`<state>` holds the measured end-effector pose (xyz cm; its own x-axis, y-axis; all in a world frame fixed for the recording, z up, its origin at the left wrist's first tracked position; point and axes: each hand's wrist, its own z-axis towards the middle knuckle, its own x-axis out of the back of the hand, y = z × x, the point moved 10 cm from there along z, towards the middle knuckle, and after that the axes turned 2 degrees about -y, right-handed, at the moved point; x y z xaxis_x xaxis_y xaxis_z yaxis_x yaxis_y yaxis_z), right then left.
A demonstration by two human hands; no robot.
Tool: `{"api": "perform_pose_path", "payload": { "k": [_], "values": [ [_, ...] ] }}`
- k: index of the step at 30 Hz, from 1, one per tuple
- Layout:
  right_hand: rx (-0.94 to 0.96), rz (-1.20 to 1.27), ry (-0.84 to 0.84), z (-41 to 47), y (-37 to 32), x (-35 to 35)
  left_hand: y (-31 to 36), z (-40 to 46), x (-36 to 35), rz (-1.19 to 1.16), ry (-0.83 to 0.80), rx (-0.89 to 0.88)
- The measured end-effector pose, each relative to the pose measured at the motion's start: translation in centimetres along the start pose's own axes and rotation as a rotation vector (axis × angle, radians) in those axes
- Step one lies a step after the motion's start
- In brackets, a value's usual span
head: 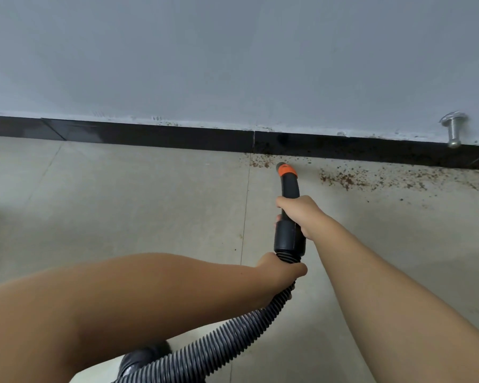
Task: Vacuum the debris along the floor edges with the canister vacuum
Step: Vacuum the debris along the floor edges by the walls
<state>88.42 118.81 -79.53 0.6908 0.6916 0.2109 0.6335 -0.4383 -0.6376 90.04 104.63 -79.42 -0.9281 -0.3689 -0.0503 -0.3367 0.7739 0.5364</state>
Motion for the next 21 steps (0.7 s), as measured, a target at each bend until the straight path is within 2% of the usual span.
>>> {"api": "perform_pose_path", "payload": {
  "k": [5,11,21],
  "values": [
    [0.036,-0.067,-0.102,0.4,-1.3,-4.5,-0.8,-0.5,2.8,-0.054,0.089,0.008],
    [0.032,0.001,-0.152,0.5,-1.3,-6.7,-1.3,-0.8,4.8,-0.045,0.127,0.021],
    [-0.011,0.182,0.078,1.6,1.3,3.2,1.3,1.7,-0.7,0.122,0.01,0.0]
  ]
}}
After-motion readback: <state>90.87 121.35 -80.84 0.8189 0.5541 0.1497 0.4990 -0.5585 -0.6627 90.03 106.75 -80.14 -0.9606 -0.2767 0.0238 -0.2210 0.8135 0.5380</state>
